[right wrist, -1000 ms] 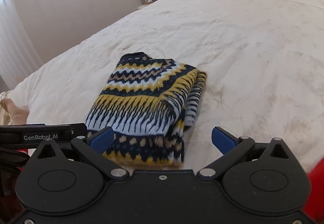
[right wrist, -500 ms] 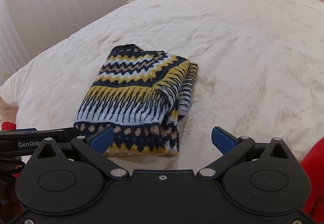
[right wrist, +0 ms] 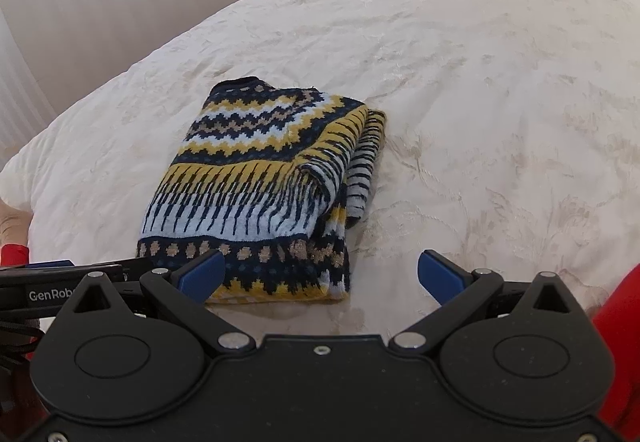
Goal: Fold small clothes
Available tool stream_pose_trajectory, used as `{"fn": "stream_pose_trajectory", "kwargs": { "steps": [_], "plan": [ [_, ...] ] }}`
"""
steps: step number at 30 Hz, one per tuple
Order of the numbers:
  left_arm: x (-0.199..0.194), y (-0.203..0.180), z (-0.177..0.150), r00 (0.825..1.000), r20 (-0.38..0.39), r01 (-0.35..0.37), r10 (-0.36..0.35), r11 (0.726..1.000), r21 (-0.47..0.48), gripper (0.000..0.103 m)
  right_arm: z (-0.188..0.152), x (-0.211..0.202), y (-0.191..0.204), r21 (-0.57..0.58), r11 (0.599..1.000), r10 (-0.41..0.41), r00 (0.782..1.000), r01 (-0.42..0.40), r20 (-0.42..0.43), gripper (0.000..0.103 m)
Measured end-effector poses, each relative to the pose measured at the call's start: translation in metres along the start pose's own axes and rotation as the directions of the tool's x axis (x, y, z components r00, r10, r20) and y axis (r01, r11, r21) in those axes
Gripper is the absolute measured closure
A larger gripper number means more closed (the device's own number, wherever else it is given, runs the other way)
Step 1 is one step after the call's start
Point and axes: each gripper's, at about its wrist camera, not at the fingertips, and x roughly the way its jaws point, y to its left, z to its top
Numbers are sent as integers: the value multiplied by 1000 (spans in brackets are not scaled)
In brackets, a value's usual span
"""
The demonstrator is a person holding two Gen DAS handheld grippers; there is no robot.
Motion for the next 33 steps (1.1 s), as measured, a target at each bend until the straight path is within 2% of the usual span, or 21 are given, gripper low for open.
{"fn": "stream_pose_trajectory", "kwargs": {
  "steps": [33],
  "plan": [
    [3,-7,-1,1000,-14,2,-2,1000,19,2,0,4,-3,14,1000,3,1000,-3,-13,1]
  ]
}}
